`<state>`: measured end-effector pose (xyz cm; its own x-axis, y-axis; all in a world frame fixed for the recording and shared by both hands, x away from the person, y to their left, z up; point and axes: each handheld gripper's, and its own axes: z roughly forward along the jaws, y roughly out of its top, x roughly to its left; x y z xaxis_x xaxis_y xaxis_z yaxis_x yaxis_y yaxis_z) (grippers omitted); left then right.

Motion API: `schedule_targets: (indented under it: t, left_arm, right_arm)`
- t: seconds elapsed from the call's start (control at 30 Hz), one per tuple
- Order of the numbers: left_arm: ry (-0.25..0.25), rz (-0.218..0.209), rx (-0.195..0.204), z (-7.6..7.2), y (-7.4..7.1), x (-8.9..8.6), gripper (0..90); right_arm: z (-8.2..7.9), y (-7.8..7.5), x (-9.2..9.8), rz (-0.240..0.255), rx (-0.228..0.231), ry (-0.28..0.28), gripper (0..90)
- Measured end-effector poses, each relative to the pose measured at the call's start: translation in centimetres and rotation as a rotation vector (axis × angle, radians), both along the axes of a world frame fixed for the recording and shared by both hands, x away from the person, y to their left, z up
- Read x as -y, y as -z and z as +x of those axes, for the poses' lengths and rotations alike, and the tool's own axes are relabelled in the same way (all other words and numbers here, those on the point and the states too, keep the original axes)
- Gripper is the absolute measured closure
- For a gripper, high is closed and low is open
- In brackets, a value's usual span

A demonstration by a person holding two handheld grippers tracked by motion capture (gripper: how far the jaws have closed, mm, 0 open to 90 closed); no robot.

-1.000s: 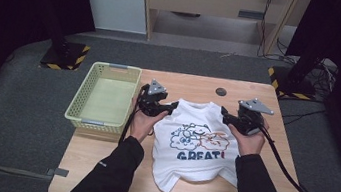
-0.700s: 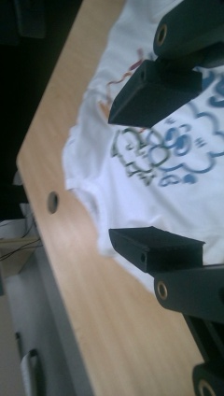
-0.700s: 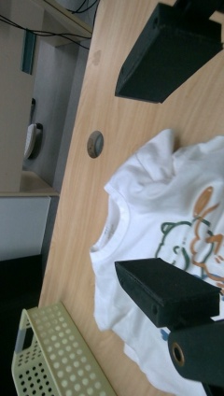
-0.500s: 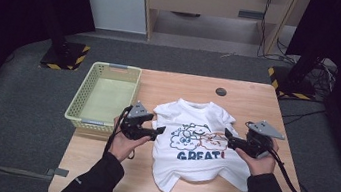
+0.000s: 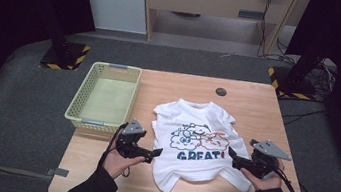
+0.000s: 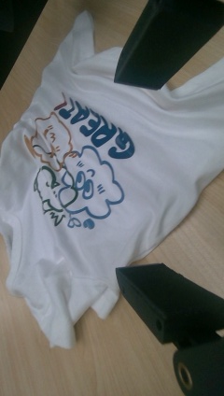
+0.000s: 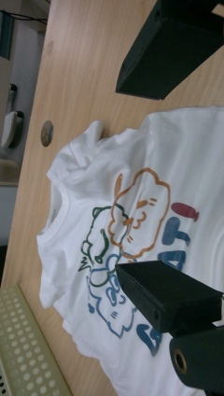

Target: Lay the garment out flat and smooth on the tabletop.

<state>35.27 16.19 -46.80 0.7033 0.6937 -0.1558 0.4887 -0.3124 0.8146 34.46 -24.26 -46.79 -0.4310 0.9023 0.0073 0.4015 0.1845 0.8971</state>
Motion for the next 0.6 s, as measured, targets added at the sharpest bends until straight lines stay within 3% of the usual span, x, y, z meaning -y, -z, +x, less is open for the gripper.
schedule_targets:
  t: [0.07, 0.17, 0.23, 0.4, 0.6]
  left_arm:
    - [-0.004, 0.024, 0.017, -0.5, 0.5, -0.2, 12.4]
    - [-0.008, 0.093, 0.047, -1.4, 0.6, -0.1, 12.7]
    - [-0.009, 0.104, 0.06, -2.0, 0.6, 0.0, 12.6]
    - [-0.005, 0.103, 0.018, -3.1, 1.4, 0.2, 11.7]
    - [0.015, 0.168, -0.005, -3.8, 2.7, 1.7, 11.2]
  right_arm:
    - [-0.4, 0.2, 0.1, -0.007, -0.007, -0.003, 11.8]
    - [-0.9, 0.7, 0.2, -0.025, -0.019, -0.009, 11.7]
    - [-1.2, 1.0, 0.2, -0.036, -0.036, -0.012, 11.3]
    - [-1.8, 1.7, 0.6, -0.037, -0.072, -0.003, 9.3]
    - [-2.2, 2.6, 1.3, -0.069, -0.11, 0.018, 6.4]
